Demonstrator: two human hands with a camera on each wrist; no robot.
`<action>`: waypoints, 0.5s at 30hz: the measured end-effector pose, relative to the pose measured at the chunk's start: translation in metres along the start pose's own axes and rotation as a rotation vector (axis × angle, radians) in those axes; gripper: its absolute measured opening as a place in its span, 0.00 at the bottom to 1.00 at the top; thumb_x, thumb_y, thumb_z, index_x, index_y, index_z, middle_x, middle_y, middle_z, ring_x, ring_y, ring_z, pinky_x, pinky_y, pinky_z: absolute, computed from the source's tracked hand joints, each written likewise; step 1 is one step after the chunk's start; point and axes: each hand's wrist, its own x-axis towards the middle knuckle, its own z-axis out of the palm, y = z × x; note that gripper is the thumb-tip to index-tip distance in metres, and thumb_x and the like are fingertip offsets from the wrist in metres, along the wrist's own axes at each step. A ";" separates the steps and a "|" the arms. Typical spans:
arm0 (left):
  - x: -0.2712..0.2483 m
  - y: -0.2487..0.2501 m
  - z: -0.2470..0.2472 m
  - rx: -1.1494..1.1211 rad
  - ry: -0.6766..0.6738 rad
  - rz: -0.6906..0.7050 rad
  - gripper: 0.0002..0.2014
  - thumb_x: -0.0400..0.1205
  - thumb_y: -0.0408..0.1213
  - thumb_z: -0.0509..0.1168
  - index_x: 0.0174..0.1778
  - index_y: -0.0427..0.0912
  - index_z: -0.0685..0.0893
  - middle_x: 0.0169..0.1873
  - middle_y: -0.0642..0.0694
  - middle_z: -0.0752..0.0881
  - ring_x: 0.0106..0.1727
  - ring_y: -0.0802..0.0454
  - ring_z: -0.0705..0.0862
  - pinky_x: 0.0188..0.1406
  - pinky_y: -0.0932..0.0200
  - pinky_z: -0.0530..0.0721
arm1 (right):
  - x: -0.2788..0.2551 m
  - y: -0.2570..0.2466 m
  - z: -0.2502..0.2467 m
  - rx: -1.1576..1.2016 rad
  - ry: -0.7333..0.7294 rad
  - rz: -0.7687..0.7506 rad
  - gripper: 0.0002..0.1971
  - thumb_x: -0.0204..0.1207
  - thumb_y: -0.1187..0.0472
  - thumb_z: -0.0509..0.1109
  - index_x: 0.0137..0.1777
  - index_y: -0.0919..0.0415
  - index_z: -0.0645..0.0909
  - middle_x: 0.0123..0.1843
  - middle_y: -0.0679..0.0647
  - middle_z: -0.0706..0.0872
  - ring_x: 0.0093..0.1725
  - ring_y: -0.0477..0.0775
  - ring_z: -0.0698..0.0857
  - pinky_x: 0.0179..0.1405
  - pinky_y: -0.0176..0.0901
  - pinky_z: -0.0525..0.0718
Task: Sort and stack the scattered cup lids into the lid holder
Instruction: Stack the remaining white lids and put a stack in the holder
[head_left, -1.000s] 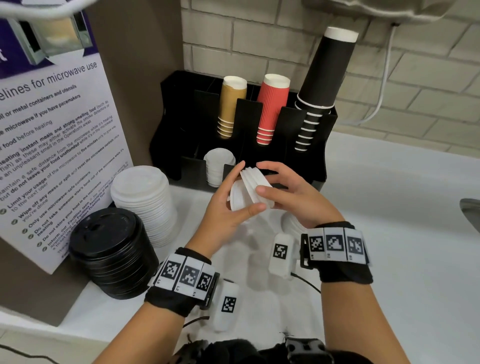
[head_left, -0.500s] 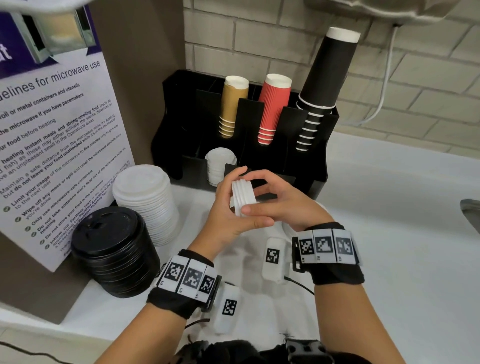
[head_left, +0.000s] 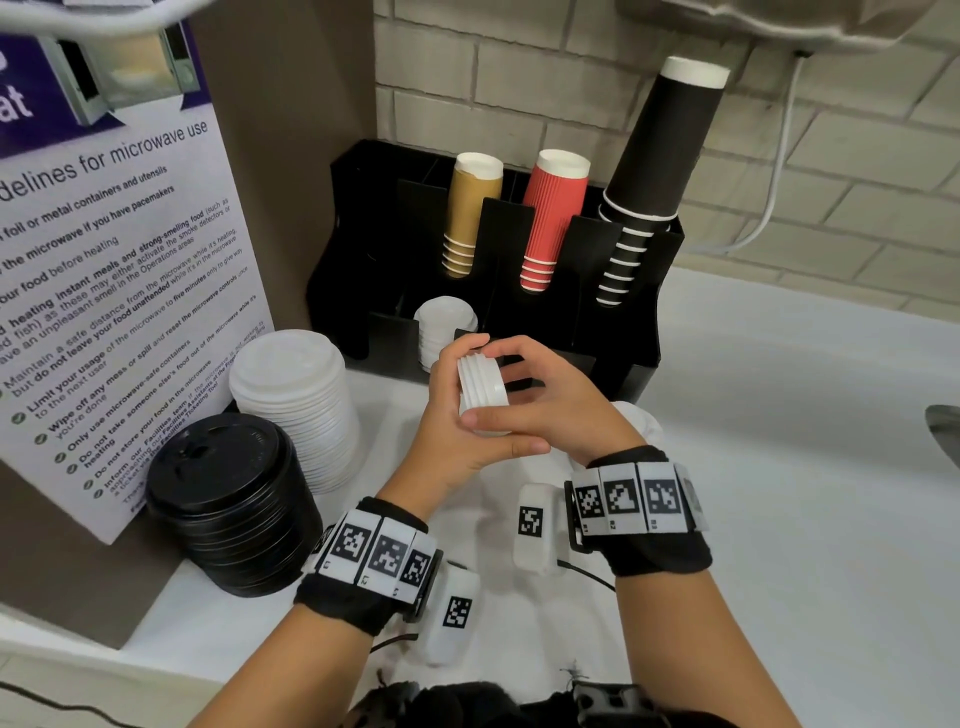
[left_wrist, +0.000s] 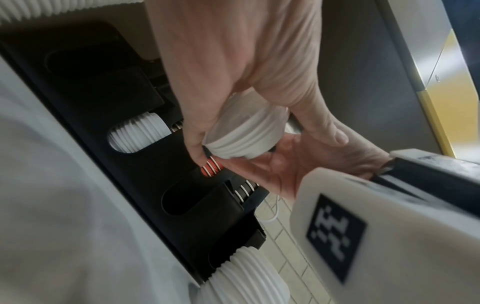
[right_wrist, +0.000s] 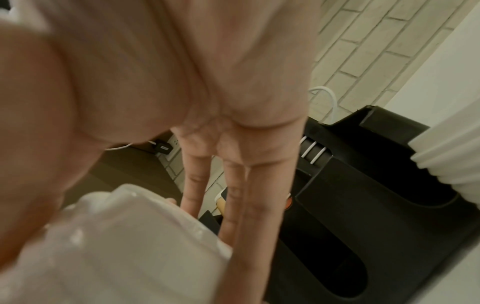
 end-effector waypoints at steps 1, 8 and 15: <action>0.000 0.001 0.000 0.001 0.007 0.002 0.56 0.51 0.45 0.84 0.76 0.48 0.65 0.76 0.38 0.67 0.77 0.38 0.71 0.68 0.31 0.79 | 0.001 -0.001 0.001 -0.014 0.005 -0.005 0.30 0.58 0.53 0.86 0.60 0.43 0.79 0.54 0.46 0.85 0.50 0.46 0.88 0.53 0.43 0.88; 0.003 0.000 -0.012 0.003 0.048 0.005 0.62 0.58 0.40 0.87 0.83 0.59 0.54 0.80 0.49 0.62 0.80 0.51 0.67 0.72 0.51 0.79 | 0.026 -0.018 -0.005 -0.075 -0.024 -0.034 0.29 0.61 0.59 0.84 0.61 0.47 0.78 0.56 0.50 0.84 0.51 0.49 0.88 0.43 0.45 0.91; 0.001 -0.011 -0.023 0.143 0.213 -0.124 0.25 0.77 0.39 0.75 0.65 0.62 0.73 0.69 0.53 0.67 0.69 0.55 0.74 0.56 0.69 0.80 | 0.108 -0.036 -0.018 -0.457 0.228 -0.217 0.35 0.61 0.58 0.83 0.68 0.59 0.73 0.60 0.57 0.79 0.59 0.55 0.79 0.52 0.45 0.79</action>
